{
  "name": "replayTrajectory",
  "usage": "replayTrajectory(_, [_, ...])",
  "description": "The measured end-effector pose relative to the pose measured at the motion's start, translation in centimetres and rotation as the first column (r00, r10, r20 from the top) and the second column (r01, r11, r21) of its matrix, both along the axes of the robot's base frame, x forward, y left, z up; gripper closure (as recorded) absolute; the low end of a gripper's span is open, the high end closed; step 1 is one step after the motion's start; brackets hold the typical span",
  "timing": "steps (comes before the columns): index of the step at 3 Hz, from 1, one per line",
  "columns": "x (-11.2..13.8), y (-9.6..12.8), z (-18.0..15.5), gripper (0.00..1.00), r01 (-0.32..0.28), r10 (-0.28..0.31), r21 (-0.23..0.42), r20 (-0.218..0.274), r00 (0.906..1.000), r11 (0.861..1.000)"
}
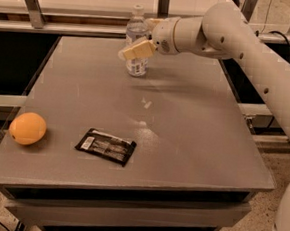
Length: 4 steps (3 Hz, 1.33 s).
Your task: Move blue plastic bottle near rxbar chocolate
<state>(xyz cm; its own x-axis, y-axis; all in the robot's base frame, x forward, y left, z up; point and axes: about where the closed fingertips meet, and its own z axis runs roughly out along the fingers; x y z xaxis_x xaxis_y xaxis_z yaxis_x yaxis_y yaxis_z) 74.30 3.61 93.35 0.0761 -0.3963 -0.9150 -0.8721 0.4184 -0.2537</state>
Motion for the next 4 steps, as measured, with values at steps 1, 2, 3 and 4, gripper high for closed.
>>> replayTrajectory(1, [0.5,0.1,-0.2,0.40,0.006,-0.006,0.029,0.002,1.0000,1.000])
replayTrajectory(2, [0.8,0.0,-0.3,0.63,0.008,-0.006,0.071,-0.020,0.9998,0.997])
replayTrajectory(3, [0.2,-0.3,0.8,0.86,-0.015,0.020,0.094,-0.051,0.9985,0.995])
replayTrajectory(4, [-3.1,0.0,2.4,1.00,-0.095,0.104,0.097,-0.090,0.9905,0.991])
